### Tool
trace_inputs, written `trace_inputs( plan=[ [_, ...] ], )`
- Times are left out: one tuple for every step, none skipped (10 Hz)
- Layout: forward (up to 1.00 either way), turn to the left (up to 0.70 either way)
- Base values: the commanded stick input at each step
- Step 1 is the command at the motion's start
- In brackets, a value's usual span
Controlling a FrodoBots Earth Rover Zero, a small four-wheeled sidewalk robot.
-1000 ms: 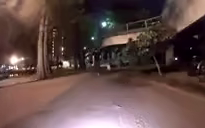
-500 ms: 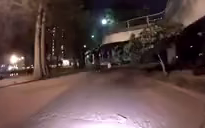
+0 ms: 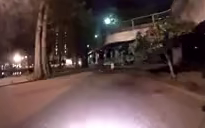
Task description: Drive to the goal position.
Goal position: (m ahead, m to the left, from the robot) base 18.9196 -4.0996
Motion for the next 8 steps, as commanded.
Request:
trace_inputs(
  plan=[
    [0.70, 0.00],
    [0.70, 0.00],
    [0.70, 0.00],
    [0.70, 0.00],
    [0.70, 0.00],
    [0.70, 0.00],
    [0.70, 0.00],
    [0.70, 0.00]
  ],
)
